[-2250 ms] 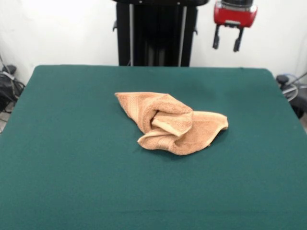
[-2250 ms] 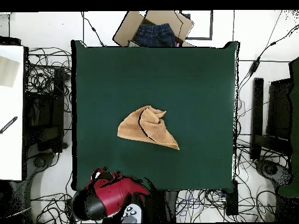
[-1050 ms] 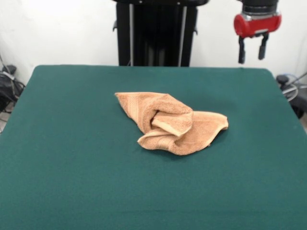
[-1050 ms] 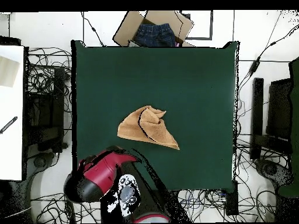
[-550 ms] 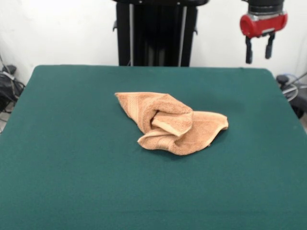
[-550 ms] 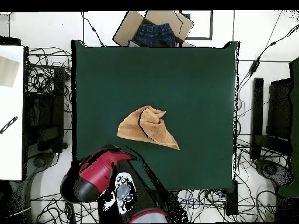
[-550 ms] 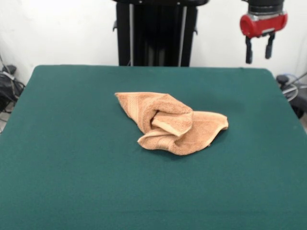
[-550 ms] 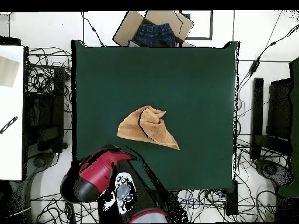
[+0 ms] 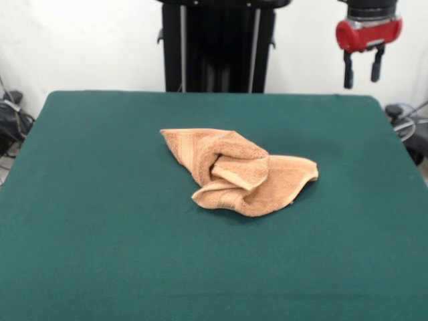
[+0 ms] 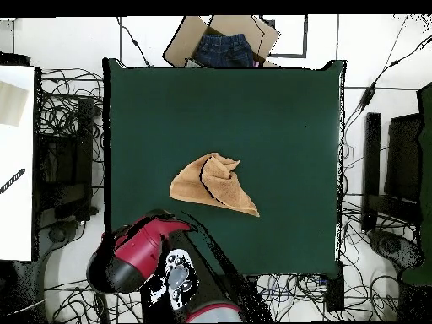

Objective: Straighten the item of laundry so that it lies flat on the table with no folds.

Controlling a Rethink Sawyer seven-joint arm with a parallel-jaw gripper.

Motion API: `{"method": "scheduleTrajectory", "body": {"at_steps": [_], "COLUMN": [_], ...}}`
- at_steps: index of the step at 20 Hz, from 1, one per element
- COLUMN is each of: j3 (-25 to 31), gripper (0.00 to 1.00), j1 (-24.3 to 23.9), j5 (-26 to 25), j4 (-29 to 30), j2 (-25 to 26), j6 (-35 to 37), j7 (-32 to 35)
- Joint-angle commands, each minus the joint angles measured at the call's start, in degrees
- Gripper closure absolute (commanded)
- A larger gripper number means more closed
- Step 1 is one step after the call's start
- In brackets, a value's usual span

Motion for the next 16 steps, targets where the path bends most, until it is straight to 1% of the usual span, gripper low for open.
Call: {"method": "scheduleTrajectory", "body": {"at_steps": [1,6,11,16], "j3": [1.49,-0.42,-4.30,-7.15], "gripper": [0.00,0.00,0.00,0.00], "j1": [-1.49,-0.66,1.74,2.63], "j5": [-1.53,-1.22,-0.73,0.87], "j4": [-1.73,-1.59,-1.31,-0.19], "j2": [2.88,3.15,2.39,1.63], "j6": [4.13,3.00,1.80,1.05], "j7": [-2.15,0.27,4.31,7.17]}}
